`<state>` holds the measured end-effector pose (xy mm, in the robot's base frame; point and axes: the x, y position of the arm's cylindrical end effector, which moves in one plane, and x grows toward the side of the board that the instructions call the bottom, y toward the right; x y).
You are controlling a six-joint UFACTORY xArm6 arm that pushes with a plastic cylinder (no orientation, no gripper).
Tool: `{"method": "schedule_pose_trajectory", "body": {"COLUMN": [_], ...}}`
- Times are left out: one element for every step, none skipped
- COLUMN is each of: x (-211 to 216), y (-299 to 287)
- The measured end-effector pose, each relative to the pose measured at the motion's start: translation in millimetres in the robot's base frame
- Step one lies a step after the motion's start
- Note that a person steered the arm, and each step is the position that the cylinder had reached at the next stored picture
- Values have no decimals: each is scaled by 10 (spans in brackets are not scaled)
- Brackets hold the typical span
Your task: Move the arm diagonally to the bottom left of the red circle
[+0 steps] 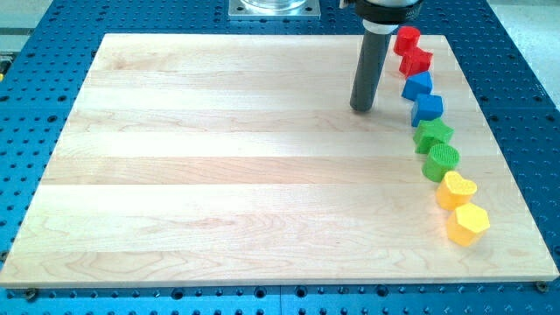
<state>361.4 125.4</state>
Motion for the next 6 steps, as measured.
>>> {"method": "schedule_pose_trajectory", "body": {"x": [2,21,38,-19,-275,-688], "y": [0,1,1,1,1,68]}}
